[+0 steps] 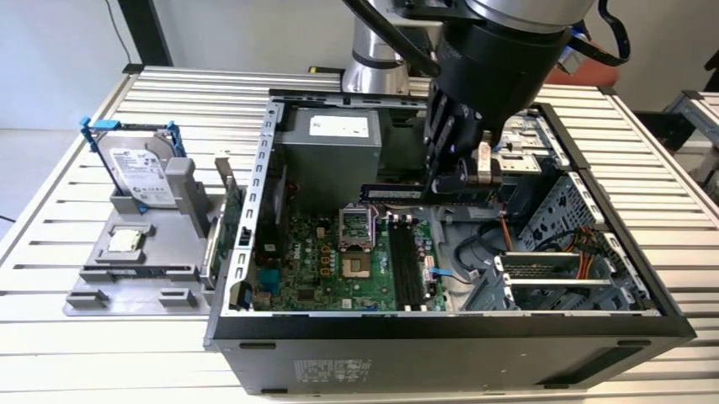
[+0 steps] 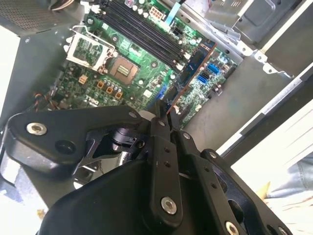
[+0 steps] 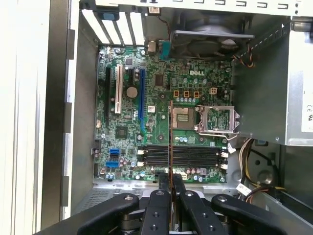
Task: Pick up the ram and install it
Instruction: 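Insert the ram into the slot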
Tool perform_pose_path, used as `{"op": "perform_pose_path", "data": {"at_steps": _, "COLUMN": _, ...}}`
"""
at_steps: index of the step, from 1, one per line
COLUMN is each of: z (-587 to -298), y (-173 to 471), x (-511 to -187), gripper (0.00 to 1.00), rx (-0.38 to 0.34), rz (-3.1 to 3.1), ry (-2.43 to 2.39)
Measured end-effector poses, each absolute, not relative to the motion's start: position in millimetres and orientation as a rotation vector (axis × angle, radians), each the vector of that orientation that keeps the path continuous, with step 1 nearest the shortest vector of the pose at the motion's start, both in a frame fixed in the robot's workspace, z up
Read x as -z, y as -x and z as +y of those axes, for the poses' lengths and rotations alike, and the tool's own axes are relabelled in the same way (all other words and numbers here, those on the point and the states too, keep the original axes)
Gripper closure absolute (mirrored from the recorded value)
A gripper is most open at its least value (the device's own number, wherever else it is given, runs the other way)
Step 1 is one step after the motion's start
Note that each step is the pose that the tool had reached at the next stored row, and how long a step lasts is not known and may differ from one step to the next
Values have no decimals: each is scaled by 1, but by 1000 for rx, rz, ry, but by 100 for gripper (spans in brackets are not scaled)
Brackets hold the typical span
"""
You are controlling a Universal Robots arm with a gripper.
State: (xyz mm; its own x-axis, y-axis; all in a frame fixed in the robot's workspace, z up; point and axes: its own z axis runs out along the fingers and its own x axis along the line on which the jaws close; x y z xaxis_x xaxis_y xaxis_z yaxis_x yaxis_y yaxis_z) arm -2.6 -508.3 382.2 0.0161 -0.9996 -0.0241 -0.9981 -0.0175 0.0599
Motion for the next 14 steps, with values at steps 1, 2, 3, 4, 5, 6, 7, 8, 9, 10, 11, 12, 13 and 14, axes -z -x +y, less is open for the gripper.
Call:
{"op": "perform_pose_path", "data": {"at_steps": 1, "z": -506, "y": 3, "x": -382, "gripper": 100, "rx": 92, "rz": -2185, "ry": -2220}}
{"op": "perform_pose_path", "data": {"at_steps": 2, "z": -504, "y": 3, "x": -382, "gripper": 100, "rx": 92, "rz": -2186, "ry": -2218}}
{"op": "perform_pose_path", "data": {"at_steps": 3, "z": -503, "y": 3, "x": -382, "gripper": 100, "rx": 92, "rz": -2188, "ry": -2217}}
{"op": "perform_pose_path", "data": {"at_steps": 4, "z": -501, "y": 3, "x": -382, "gripper": 100, "rx": 92, "rz": -2190, "ry": -2215}}
{"op": "perform_pose_path", "data": {"at_steps": 5, "z": -499, "y": 3, "x": -382, "gripper": 100, "rx": 92, "rz": -2191, "ry": -2214}}
{"op": "perform_pose_path", "data": {"at_steps": 6, "z": -497, "y": 3, "x": -382, "gripper": 100, "rx": 93, "rz": -2193, "ry": -2212}}
{"op": "perform_pose_path", "data": {"at_steps": 7, "z": -495, "y": 3, "x": -382, "gripper": 100, "rx": 92, "rz": -2194, "ry": -2211}}
{"op": "perform_pose_path", "data": {"at_steps": 8, "z": -494, "y": 3, "x": -382, "gripper": 100, "rx": 92, "rz": -2195, "ry": -2209}}
{"op": "perform_pose_path", "data": {"at_steps": 9, "z": -491, "y": 3, "x": -382, "gripper": 100, "rx": 92, "rz": -2197, "ry": -2208}}
{"op": "perform_pose_path", "data": {"at_steps": 10, "z": -490, "y": 3, "x": -382, "gripper": 100, "rx": 92, "rz": -2198, "ry": -2207}}
{"op": "perform_pose_path", "data": {"at_steps": 11, "z": -488, "y": 3, "x": -382, "gripper": 100, "rx": 93, "rz": -2200, "ry": -2205}}
{"op": "perform_pose_path", "data": {"at_steps": 12, "z": -486, "y": 3, "x": -382, "gripper": 100, "rx": 93, "rz": -2201, "ry": -2205}}
{"op": "perform_pose_path", "data": {"at_steps": 13, "z": -483, "y": 3, "x": -382, "gripper": 100, "rx": 93, "rz": -2202, "ry": -2204}}
{"op": "perform_pose_path", "data": {"at_steps": 14, "z": -481, "y": 3, "x": -382, "gripper": 100, "rx": 93, "rz": -2202, "ry": -2203}}
